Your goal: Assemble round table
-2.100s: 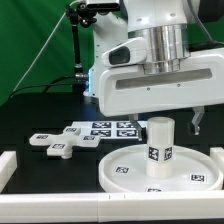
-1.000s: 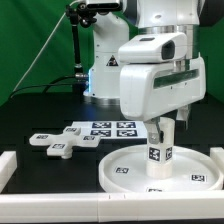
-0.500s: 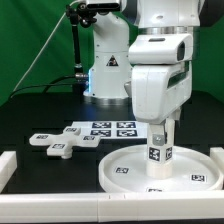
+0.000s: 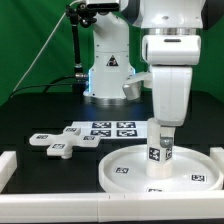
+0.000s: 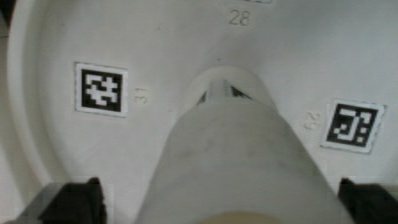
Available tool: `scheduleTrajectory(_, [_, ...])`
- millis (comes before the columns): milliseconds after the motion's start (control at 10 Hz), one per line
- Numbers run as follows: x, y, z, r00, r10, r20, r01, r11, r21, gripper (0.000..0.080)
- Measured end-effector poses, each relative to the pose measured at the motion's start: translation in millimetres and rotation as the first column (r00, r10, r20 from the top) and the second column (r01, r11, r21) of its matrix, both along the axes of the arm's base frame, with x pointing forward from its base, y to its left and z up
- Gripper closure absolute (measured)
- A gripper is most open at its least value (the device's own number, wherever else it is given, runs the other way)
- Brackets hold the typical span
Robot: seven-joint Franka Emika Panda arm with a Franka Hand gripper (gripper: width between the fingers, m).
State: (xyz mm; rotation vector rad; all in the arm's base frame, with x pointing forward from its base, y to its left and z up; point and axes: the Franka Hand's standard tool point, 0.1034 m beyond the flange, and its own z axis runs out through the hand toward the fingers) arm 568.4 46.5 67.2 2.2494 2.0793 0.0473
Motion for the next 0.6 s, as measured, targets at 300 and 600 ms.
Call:
scheduleTrajectory(300, [-0.1,-5.1,-0.7,0.987,0.159,-0.009,-0.159,0.987,-0.029,0.0151])
scheduleTrajectory(600, [-1.0,-7.2,-1.6,0.985,0.172,-0.013,-0.172,0.985,-0.033,0.0286])
